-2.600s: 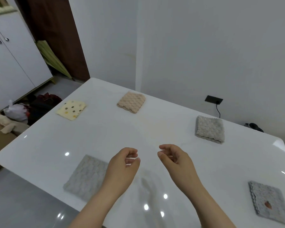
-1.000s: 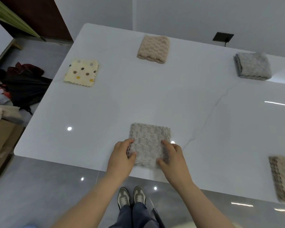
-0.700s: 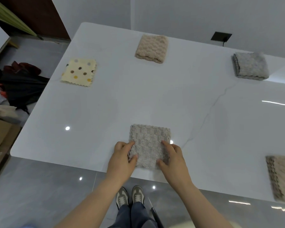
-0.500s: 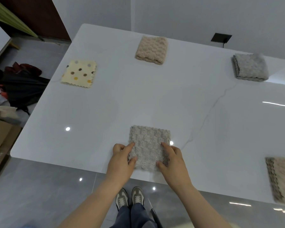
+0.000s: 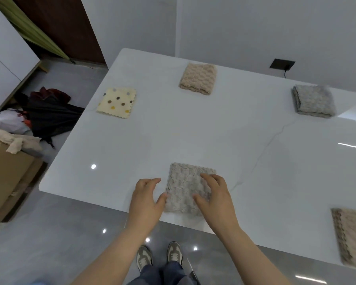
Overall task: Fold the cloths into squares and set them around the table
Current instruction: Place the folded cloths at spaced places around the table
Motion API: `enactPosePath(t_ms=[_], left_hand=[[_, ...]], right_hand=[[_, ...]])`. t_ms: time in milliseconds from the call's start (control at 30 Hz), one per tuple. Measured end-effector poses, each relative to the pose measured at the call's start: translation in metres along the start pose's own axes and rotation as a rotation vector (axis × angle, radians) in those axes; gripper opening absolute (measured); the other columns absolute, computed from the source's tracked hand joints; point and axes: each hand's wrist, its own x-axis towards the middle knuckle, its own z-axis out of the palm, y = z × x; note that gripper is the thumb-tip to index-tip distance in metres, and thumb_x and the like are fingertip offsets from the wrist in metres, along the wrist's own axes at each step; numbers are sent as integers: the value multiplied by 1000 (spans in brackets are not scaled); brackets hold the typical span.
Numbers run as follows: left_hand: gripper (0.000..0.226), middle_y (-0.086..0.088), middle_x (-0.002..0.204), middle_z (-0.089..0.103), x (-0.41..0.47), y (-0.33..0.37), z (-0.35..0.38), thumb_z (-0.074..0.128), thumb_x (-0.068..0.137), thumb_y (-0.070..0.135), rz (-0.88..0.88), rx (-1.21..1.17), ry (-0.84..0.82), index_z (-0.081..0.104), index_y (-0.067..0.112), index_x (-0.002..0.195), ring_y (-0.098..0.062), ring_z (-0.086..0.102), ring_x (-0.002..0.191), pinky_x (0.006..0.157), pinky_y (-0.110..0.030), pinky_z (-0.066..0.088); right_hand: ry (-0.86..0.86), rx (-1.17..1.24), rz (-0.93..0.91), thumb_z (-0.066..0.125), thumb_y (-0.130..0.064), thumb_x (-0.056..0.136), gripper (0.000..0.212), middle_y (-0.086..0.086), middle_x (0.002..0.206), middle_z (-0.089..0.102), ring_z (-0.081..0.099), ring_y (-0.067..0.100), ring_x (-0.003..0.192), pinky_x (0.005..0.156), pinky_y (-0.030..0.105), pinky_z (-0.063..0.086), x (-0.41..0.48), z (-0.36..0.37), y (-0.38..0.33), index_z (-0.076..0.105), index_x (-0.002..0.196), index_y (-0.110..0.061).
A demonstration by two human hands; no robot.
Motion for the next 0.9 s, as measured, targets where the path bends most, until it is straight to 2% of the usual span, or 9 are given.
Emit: enactPosePath(t_ms=[100, 167, 400, 500, 700, 900], left_hand=[[40, 3, 123, 45, -2, 2, -21, 60, 90, 22, -8, -25, 42, 52, 21, 129, -13, 52, 107, 95, -30, 46], [36, 5, 118, 47, -2, -2, -38, 60, 90, 22, -11, -32, 62, 55, 20, 126, -12, 53, 103, 92, -29, 47], [24, 7, 112, 53, 0, -39, -105, 60, 90, 20, -13, -86, 101, 61, 21, 113, -7, 56, 96, 84, -23, 47], [22, 10, 110, 54, 5, -64, -143, 60, 89, 20, 11, -92, 89, 62, 22, 111, -5, 56, 96, 83, -20, 45], [20, 12, 108, 55, 14, -111, -218, 60, 89, 20, 67, -68, 43, 63, 23, 109, -4, 56, 95, 86, -23, 47], [19, 14, 108, 54, 24, -143, -265, 58, 90, 21, 99, -68, -21, 63, 24, 108, -1, 55, 96, 83, -21, 47]], right_hand=[[-9, 22, -26, 62, -21, 88, 54, -4, 137, 40, 47, 12, 120, 95, 22, 42, 1, 6, -27, 44, 139, -24], [-15, 33, -35, 61, -22, 88, 52, -5, 136, 42, 50, 11, 117, 97, 27, 45, 2, 13, -46, 45, 138, -25], [-28, 54, -67, 61, -24, 90, 43, -6, 128, 49, 51, 5, 102, 85, 20, 43, -1, 63, -107, 48, 132, -25], [-15, 74, -47, 61, -24, 91, 42, -6, 126, 50, 52, 5, 102, 88, 22, 44, -6, 93, -138, 49, 131, -25], [32, 127, -6, 61, -25, 90, 41, -7, 121, 52, 53, 6, 101, 87, 23, 46, -18, 156, -196, 50, 130, -26], [54, 144, 45, 61, -23, 90, 41, -6, 120, 52, 54, 8, 102, 89, 26, 48, -22, 193, -234, 50, 130, -25]])
